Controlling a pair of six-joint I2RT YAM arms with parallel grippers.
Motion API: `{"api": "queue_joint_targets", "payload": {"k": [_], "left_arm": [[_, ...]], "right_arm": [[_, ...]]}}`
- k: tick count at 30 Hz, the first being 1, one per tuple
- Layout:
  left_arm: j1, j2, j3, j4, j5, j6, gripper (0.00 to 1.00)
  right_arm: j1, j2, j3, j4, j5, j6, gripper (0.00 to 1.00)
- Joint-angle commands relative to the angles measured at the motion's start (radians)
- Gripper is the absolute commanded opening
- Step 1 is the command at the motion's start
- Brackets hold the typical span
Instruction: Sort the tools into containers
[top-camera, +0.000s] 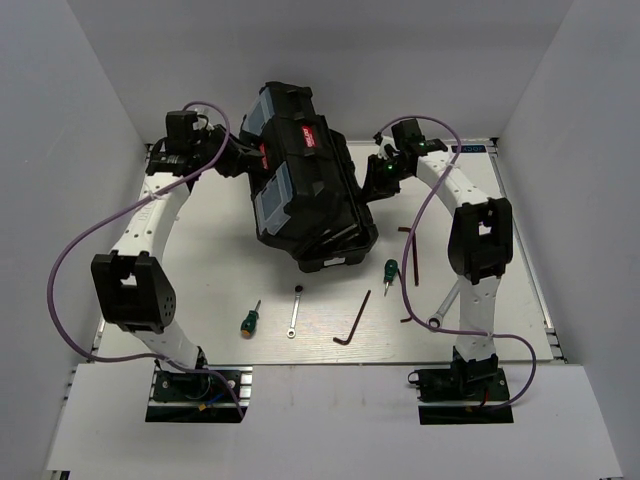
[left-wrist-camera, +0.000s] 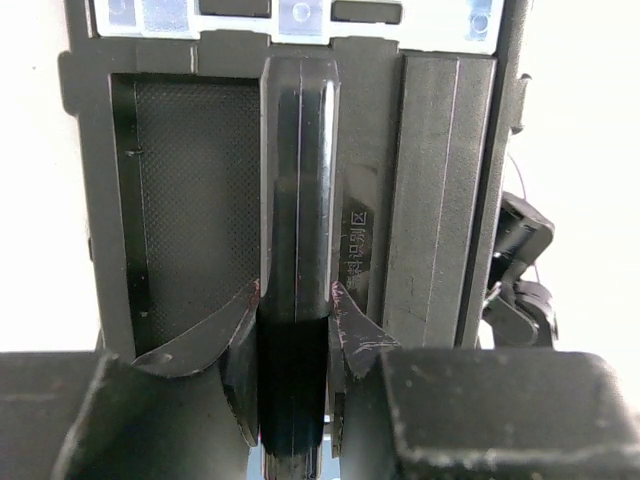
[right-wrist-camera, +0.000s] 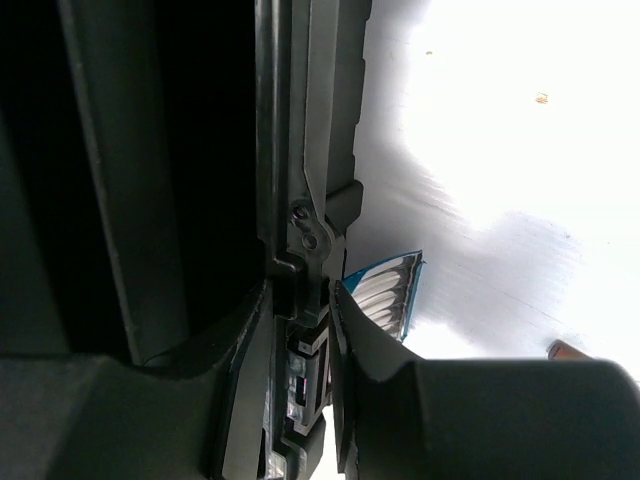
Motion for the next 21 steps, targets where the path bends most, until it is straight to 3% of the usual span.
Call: {"api": "queue_joint_targets", "payload": {"k": [1, 12, 21], "left_arm": [[0.077, -0.13, -0.021, 0.165, 0.065, -0.129, 0.0], [0.155, -0.188, -0.118, 0.034, -0.056, -0.099, 0.0], [0.226, -0.201, -0.247, 0.024, -0.044, -0.069, 0.0]], "right_arm": [[-0.086, 0.053, -0.065, -0.089, 0.268, -0.071, 0.0], [-0.135, 0.042, -0.097, -0.08, 0.276, -0.06, 0.0], [-0.168, 0.028, -0.149, -0.062, 0.28, -0.046, 0.0]]}}
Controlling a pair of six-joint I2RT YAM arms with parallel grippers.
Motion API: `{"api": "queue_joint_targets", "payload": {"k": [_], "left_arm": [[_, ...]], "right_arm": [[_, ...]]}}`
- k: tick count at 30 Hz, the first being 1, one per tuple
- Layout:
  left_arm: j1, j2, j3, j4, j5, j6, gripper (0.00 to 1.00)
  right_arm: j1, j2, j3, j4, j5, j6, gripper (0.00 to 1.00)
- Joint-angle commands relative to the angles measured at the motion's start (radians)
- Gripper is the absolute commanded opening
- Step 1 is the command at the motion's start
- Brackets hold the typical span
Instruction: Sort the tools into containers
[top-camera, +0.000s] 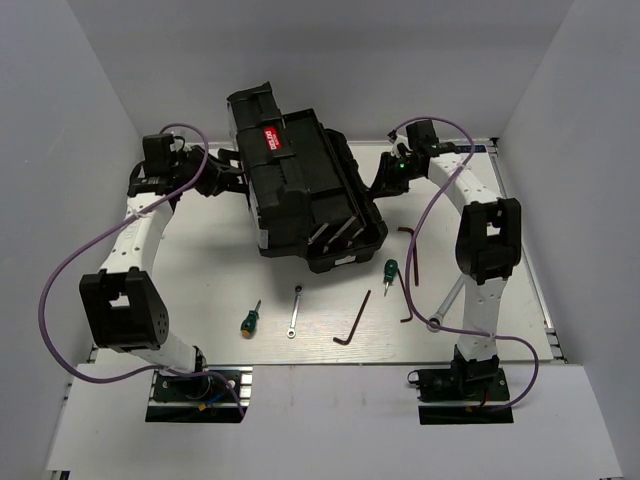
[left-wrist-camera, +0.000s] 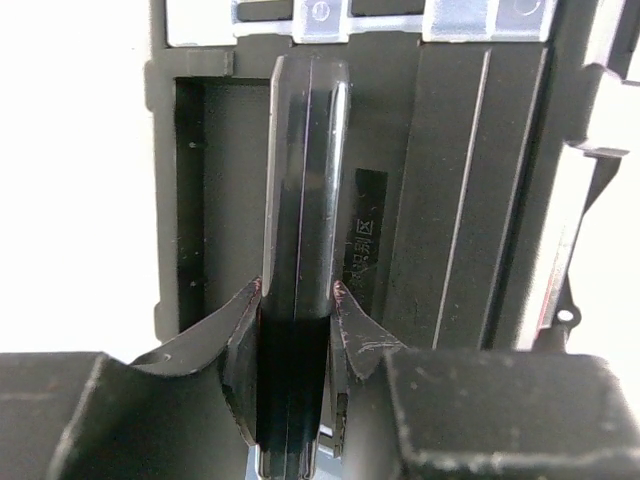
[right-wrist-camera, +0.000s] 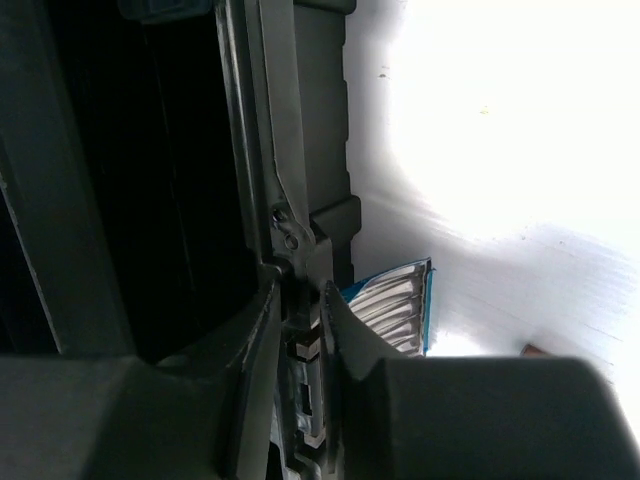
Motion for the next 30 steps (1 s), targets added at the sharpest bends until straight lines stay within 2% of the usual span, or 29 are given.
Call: {"api": "queue_joint_targets", "payload": {"k": [1, 11, 13, 14, 16, 17, 21, 25, 30], "left_arm": [[0.105, -0.068, -0.029, -0.015, -0.073, -0.066, 0.0], [0.154, 0.007, -0.069, 0.008, -0.064, -0.057, 0.02], [0.154, 0.007, -0.069, 0.008, -0.053, -0.048, 0.1], [0.163, 0.007, -0.069, -0.001, -0.053, -0.048, 0.24], [0.172, -0.013, -0.069, -0.011, -0.042, -0.037, 0.39], [0.172, -0.013, -0.069, -0.011, -0.042, -0.026, 0.51], [0.192, -0.035, -0.078, -0.035, -0.022, -0.015, 0.69], [0.201, -0.055, -0.078, -0.047, -0.013, -0.006, 0.8], [0.22, -0.085, -0.047, -0.095, -0.004, 0.015, 0.81]], "right_arm": [[-0.103, 0.051, -0.088, -0.141, 0.318, -0.094, 0.0], [-0.129, 0.026, -0.139, -0.121, 0.292, -0.082, 0.0], [-0.132, 0.019, -0.148, -0.113, 0.273, -0.084, 0.0], [-0.132, 0.016, -0.157, -0.11, 0.269, -0.085, 0.0], [-0.134, 0.016, -0.159, -0.107, 0.252, -0.088, 0.0], [-0.132, 0.014, -0.162, -0.11, 0.247, -0.088, 0.0], [-0.134, 0.01, -0.165, -0.107, 0.235, -0.088, 0.0], [-0.129, 0.005, -0.17, -0.108, 0.226, -0.087, 0.0], [-0.132, 0.006, -0.174, -0.113, 0.21, -0.087, 0.0]]}}
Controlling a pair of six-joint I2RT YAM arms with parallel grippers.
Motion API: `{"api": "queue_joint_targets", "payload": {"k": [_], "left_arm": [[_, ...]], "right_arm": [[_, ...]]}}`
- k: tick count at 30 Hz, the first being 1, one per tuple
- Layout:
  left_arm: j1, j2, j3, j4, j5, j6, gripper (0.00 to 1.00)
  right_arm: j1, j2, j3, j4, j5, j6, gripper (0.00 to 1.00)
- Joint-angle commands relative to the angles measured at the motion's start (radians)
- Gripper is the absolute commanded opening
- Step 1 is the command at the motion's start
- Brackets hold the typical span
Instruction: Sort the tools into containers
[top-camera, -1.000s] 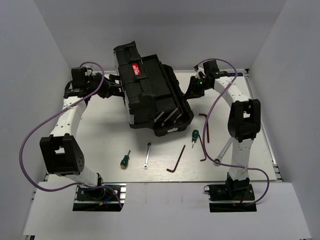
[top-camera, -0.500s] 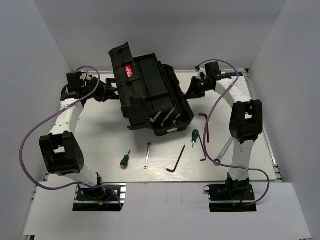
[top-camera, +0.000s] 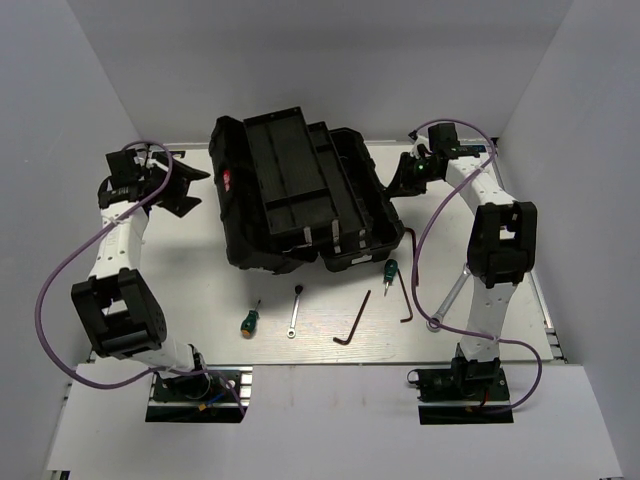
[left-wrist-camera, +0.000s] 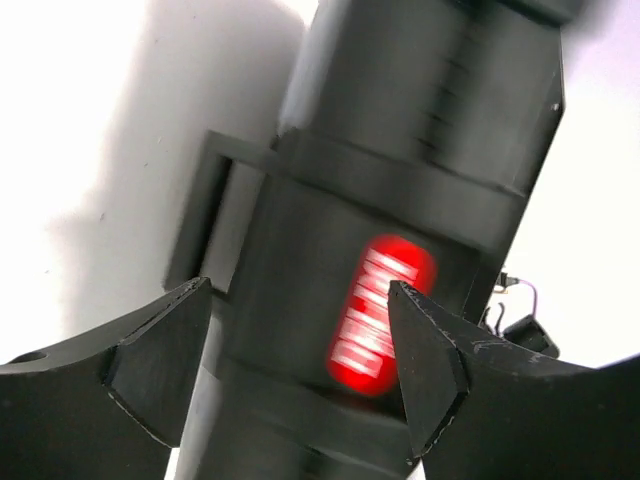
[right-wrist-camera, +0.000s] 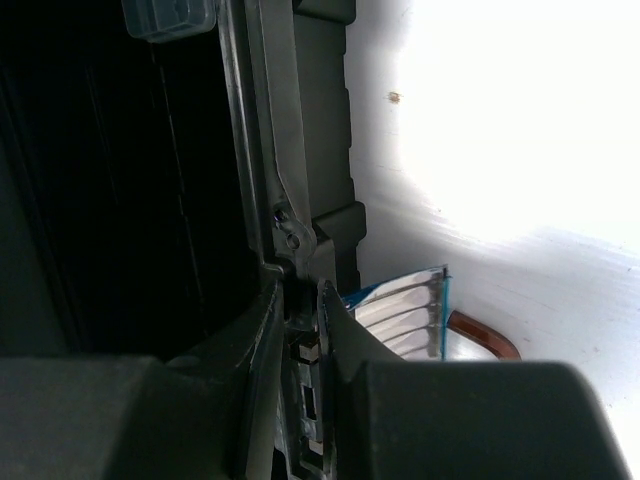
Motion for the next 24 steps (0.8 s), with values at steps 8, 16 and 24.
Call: {"api": "queue_joint_targets", "payload": {"k": [8, 16, 24], "left_arm": [[-0.028, -0.132, 0.091, -0.261, -0.042, 0.249, 0.81], [-0.08, -0.269, 0.005, -0.396, -0.175, 0.349, 0.81], [-0.146, -0.29, 0.035, -0.49, -0.324, 0.445, 0.83]], "right_arm": [[-0.034, 0.054, -0.078, -0.158, 0.152, -0.047, 0.0], [-0.036, 0.049, -0.021, -0.188, 0.016, -0.088, 0.18], [-0.042, -0.079, -0.072, -0.202, -0.04, -0.18, 0.58]]}}
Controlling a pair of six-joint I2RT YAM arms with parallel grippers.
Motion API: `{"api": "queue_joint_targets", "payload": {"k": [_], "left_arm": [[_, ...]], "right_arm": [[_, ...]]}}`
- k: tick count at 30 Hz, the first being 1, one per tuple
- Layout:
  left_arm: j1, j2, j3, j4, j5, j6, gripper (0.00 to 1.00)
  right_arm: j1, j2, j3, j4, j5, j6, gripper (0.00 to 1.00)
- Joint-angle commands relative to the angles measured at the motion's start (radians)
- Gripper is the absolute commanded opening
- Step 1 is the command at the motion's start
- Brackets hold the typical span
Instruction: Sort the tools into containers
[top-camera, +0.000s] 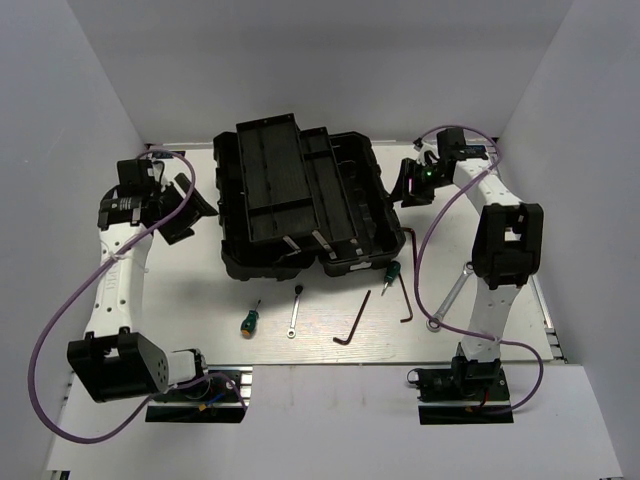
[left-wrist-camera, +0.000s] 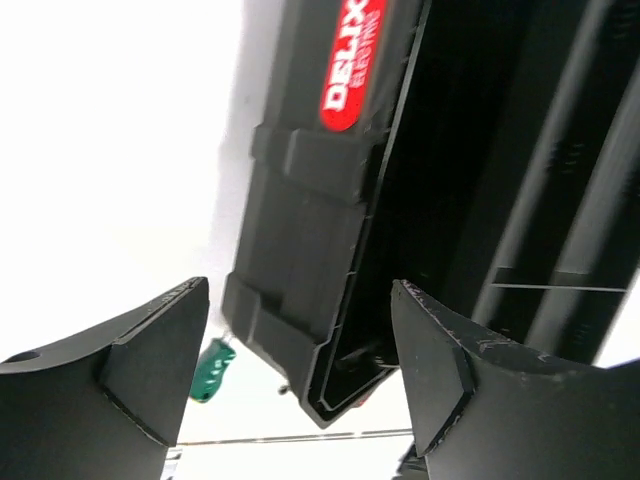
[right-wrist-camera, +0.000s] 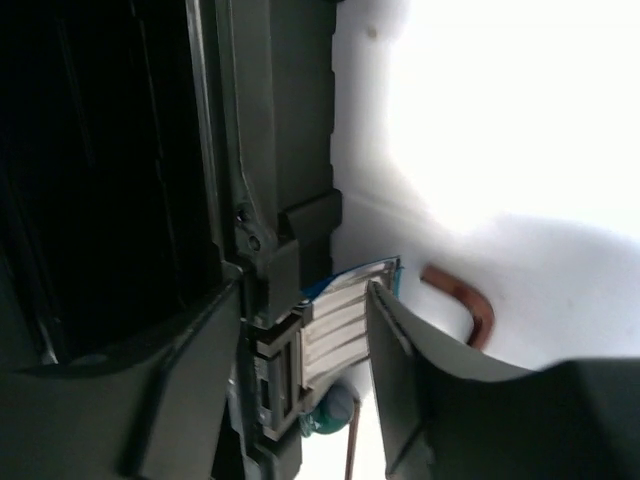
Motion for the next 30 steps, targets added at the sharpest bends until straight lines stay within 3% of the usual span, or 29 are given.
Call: {"api": "queue_joint_targets", "payload": {"k": [1, 9, 22, 26, 28, 30], "left_arm": [[-0.033, -0.018, 0.02, -0.044, -0.089, 0.063, 0.83], [-0.122, 0.044, 0.01, 0.014, -0.055, 0.073, 0.85], [-0.231, 0.116, 0.004, -0.024, -0.268, 0.152, 0.83], [-0.242, 0.126, -0.021, -0.024, -0.314, 0.171, 0.66], [-0.254, 0.127, -0.05, -0.013, -0.327, 0.18, 0.52], [-0.266, 0.148, -0.061, 0.007, -0.336, 0.18, 0.48]], "right_arm": [[-0.008, -0.077, -0.051, -0.143, 0.026, -0.09, 0.59], [-0.025, -0.175, -0.146, -0.158, 0.004, -0.127, 0.6], [-0.037, -0.088, -0.03, -0.192, -0.088, -0.08, 0.64], [-0.037, -0.089, -0.031, -0.189, -0.103, -0.074, 0.64], [-0.037, -0.094, -0.036, -0.189, -0.106, -0.077, 0.64], [-0.037, -0.092, -0.037, -0.194, -0.105, -0.075, 0.64]]}}
